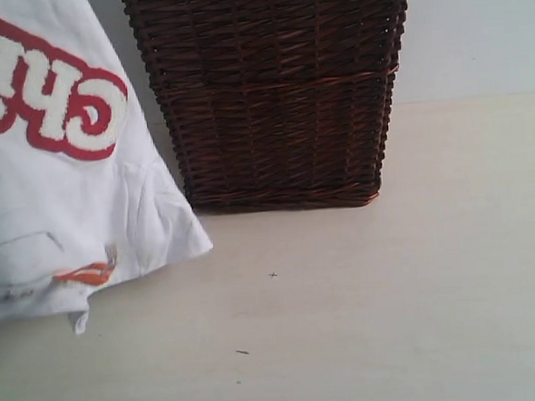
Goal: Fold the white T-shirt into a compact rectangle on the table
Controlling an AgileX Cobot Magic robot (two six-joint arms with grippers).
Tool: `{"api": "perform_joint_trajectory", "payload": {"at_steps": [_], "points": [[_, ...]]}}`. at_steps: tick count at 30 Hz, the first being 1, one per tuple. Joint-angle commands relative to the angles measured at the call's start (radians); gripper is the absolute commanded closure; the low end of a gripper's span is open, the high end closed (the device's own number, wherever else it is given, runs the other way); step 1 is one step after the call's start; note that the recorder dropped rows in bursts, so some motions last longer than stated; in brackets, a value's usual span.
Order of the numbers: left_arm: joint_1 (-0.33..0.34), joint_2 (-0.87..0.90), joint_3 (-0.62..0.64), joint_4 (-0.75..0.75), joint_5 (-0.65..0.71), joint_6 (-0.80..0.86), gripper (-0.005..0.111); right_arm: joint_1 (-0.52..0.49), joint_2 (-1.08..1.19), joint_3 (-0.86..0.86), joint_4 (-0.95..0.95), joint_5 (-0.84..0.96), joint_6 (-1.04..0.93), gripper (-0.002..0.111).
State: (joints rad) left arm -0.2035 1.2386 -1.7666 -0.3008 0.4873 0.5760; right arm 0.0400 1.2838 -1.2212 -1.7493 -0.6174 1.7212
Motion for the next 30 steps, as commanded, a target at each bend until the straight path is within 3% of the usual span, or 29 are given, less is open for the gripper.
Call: {"api": "perform_joint_trajectory", "payload": {"at_steps": [1,6,7,8,10,11,14,16,18,20,22,25,30], "points": [[-0.005,-0.04,-0.001,0.009,-0.12,-0.122,0.107,-0.004,-0.054,0.104,0.033,-0.151,-0.051,0.077],[-0.005,-0.028,-0.001,0.009,-0.067,-0.158,0.107,0.021,-0.075,0.248,0.105,-0.411,-0.382,0.072],[-0.005,-0.012,-0.001,0.007,-0.043,-0.166,0.107,0.078,-0.075,0.286,0.107,-0.413,-0.459,0.07],[-0.005,0.007,-0.001,0.001,-0.039,-0.166,0.107,0.173,-0.073,0.335,0.105,-0.348,-0.558,0.062],[-0.005,0.026,-0.001,-0.048,-0.036,-0.164,0.107,0.381,-0.029,0.359,0.11,-0.149,-0.599,0.051],[-0.005,0.032,-0.001,-0.086,0.019,-0.084,0.107,0.463,-0.003,0.357,0.113,-0.075,-0.619,0.05],[-0.005,0.037,-0.001,-0.145,0.173,0.106,0.107,0.494,-0.004,0.35,0.127,0.065,-0.629,0.05],[-0.005,0.04,-0.001,-0.2,0.411,0.213,0.107,0.494,-0.023,0.336,0.127,0.169,-0.612,0.05],[-0.005,0.04,-0.001,-0.244,0.542,0.264,0.107,0.494,-0.043,0.326,0.127,0.22,-0.585,0.05],[-0.005,0.04,-0.001,-0.392,0.734,0.376,0.107,0.494,-0.108,0.315,0.127,0.338,-0.543,0.05],[-0.007,0.041,0.002,-0.547,0.734,0.441,0.107,0.494,-0.201,0.314,0.127,0.44,-0.52,0.05],[-0.049,0.041,0.012,-0.599,0.734,0.441,0.107,0.494,-0.311,0.314,0.127,0.518,-0.48,0.05],[-0.216,0.047,0.035,-0.601,0.734,0.523,0.107,0.494,-0.479,0.314,0.127,0.58,-0.437,0.05]]}}
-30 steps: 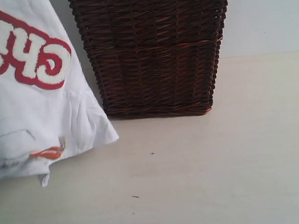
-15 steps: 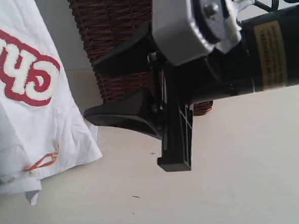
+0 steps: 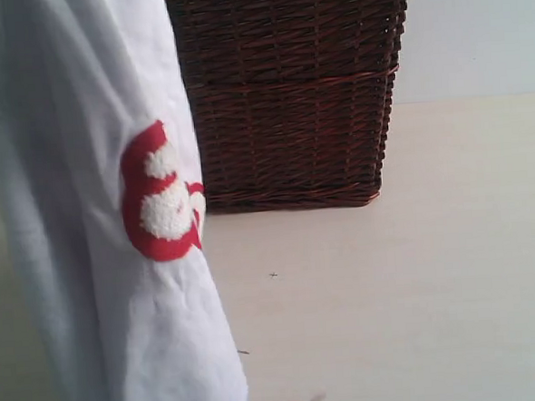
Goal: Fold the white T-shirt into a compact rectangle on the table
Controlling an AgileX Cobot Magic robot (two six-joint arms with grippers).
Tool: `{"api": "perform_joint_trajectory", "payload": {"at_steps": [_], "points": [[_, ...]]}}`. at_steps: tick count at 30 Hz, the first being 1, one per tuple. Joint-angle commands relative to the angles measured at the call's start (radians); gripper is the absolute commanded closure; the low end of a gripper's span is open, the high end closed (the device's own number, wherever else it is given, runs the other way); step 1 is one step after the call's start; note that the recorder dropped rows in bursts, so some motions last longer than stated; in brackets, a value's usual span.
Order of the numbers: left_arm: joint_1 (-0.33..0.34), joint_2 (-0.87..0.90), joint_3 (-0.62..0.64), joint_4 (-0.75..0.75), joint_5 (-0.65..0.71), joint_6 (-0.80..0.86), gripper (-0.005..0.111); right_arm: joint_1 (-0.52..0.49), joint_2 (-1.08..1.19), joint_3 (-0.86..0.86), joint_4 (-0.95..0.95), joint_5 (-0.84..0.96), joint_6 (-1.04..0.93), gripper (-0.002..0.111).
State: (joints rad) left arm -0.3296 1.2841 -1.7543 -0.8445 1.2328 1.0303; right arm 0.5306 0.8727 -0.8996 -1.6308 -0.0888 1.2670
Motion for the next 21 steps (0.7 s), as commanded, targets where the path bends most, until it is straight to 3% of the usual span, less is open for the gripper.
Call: {"api": "perform_joint_trajectory", "payload": {"at_steps": [1,6,10,11,16,18,21], "points": [[-0.131,0.01,0.047,-0.075,-0.012,0.115,0.107,0.004,-0.082,-0.007,0.009,0.062,0.017,0.05],[-0.236,0.118,0.201,-0.137,-0.012,0.271,0.107,0.004,-0.062,-0.007,0.02,0.067,0.017,0.05],[-0.241,0.206,0.235,-0.07,-0.012,0.34,0.107,0.004,-0.038,-0.007,0.023,0.08,0.017,0.05],[-0.238,0.227,0.237,-0.019,-0.019,0.324,0.107,0.004,-0.033,-0.005,0.023,0.089,0.017,0.05],[-0.238,0.306,0.244,0.302,-0.298,0.126,0.103,0.004,-0.01,-0.004,0.023,0.102,0.017,0.05],[-0.238,0.329,0.244,0.429,-0.401,0.02,0.094,0.004,-0.005,-0.004,0.023,0.107,0.017,0.05],[-0.236,0.351,0.244,0.687,-0.541,-0.195,0.069,0.004,-0.001,-0.004,0.023,0.11,0.017,0.05]]}}
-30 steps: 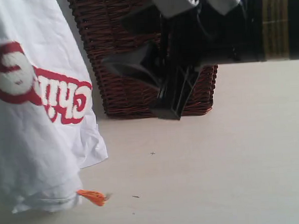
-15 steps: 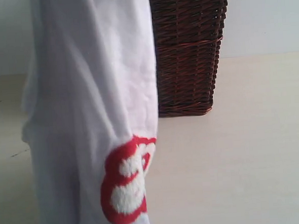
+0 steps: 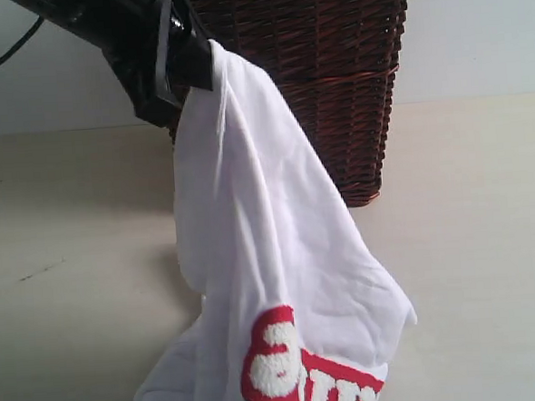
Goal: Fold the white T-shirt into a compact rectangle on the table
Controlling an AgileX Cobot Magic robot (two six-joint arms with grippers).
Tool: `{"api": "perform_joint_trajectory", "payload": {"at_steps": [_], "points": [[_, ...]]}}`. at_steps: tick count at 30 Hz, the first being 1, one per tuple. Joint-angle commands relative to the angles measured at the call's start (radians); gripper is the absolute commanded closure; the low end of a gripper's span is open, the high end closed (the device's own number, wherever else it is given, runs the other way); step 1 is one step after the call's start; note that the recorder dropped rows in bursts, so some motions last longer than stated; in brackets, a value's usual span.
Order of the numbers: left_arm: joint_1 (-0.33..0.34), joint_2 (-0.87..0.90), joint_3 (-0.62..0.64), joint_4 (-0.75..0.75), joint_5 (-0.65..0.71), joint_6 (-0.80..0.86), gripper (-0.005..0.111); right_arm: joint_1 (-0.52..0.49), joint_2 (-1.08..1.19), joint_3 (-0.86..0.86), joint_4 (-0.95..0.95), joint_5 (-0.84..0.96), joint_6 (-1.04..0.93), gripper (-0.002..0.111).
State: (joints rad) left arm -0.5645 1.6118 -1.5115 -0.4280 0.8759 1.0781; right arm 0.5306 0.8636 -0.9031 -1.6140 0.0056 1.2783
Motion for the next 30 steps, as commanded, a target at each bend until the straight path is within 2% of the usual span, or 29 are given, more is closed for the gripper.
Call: {"api": "perform_joint_trajectory", "payload": {"at_steps": [1,2,4,7,10,12,14,19,21,24,26,30], "points": [[0.008,0.03,0.001,0.358,-0.228,-0.352,0.061,0.004,0.008,0.0,0.006,0.019,0.006,0.05],[0.016,0.03,0.001,0.453,-0.256,-0.445,0.056,0.004,0.008,0.0,0.006,0.02,0.006,0.05],[0.038,0.033,0.001,0.666,-0.296,-0.721,0.054,0.004,0.008,0.0,0.006,0.024,0.006,0.05],[0.072,0.031,0.001,0.91,-0.246,-1.085,0.054,0.004,0.008,0.0,0.006,0.024,0.006,0.05],[0.114,0.027,0.001,1.064,-0.178,-1.361,0.054,0.004,0.008,0.0,0.017,0.026,0.006,0.05],[0.14,0.027,0.001,1.05,-0.138,-1.426,0.052,0.004,0.008,0.0,0.019,0.026,0.006,0.05],[0.154,0.027,0.001,0.929,-0.115,-1.303,0.046,0.004,0.008,0.0,0.019,0.026,0.006,0.05],[0.182,0.026,0.001,0.475,-0.115,-0.96,0.029,0.004,0.008,0.0,0.028,0.026,0.006,0.05],[0.185,0.024,0.001,0.369,-0.115,-0.872,0.027,0.004,0.008,0.0,0.034,0.026,0.006,0.05],[0.185,0.015,0.001,0.318,-0.102,-0.828,0.027,0.004,0.008,0.0,0.039,0.026,0.006,0.05],[0.185,0.009,0.001,0.266,-0.033,-0.813,0.027,0.004,0.008,0.0,0.042,0.026,0.006,0.05],[0.167,0.015,0.033,0.014,0.136,-0.7,0.027,0.004,0.008,0.0,0.042,0.026,0.006,0.05]]}}
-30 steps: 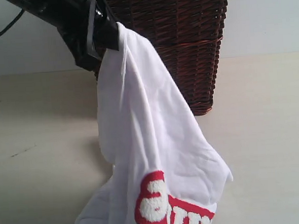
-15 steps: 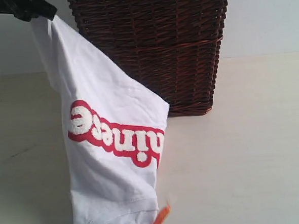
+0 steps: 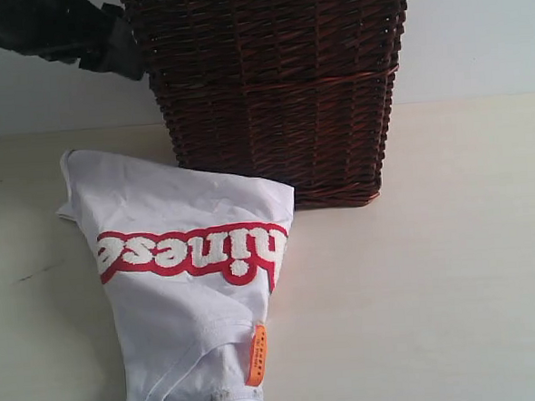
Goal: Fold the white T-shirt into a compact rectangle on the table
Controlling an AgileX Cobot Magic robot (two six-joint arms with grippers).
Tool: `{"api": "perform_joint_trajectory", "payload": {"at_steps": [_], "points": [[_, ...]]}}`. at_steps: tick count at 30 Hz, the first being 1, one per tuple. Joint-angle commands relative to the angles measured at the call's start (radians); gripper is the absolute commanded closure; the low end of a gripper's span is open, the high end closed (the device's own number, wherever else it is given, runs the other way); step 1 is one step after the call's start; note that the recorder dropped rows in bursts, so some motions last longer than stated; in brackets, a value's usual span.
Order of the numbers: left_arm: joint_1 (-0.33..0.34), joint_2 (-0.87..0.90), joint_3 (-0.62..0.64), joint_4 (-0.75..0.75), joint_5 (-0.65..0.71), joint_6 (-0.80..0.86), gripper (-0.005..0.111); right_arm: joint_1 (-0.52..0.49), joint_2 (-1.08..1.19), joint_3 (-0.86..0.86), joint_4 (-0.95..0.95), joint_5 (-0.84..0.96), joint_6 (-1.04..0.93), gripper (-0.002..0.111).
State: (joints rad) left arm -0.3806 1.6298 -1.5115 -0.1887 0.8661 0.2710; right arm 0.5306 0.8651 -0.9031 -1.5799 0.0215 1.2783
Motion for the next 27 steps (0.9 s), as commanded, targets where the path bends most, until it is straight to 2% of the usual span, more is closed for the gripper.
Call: {"api": "perform_joint_trajectory", "payload": {"at_steps": [1,6,9,15,17,22,25,27], "points": [[-0.038,-0.002,0.062,-0.258,0.185,0.149,0.027,0.004,0.006,0.0,0.008,0.01,0.006,0.05],[-0.175,-0.002,0.246,-0.121,0.184,0.154,0.029,0.004,0.006,0.0,0.007,0.01,0.006,0.05],[-0.236,-0.002,0.366,-0.123,0.136,0.155,0.03,0.004,0.006,0.0,0.007,0.01,0.006,0.05],[-0.382,0.0,0.576,-0.134,-0.165,0.233,0.03,0.004,0.006,0.016,0.009,0.01,0.006,0.05],[-0.427,0.0,0.599,-0.122,-0.212,0.253,0.03,0.004,0.006,0.024,0.009,0.01,0.006,0.05],[-0.502,0.0,0.604,-0.05,-0.18,0.249,0.03,0.004,0.006,0.026,0.009,0.01,0.006,0.05],[-0.523,0.0,0.642,-0.027,-0.214,0.249,0.03,0.004,0.006,0.026,0.009,0.01,0.006,0.05],[-0.525,0.0,0.681,0.048,-0.268,0.231,0.03,0.004,0.006,0.026,0.009,0.01,0.006,0.05]]}}
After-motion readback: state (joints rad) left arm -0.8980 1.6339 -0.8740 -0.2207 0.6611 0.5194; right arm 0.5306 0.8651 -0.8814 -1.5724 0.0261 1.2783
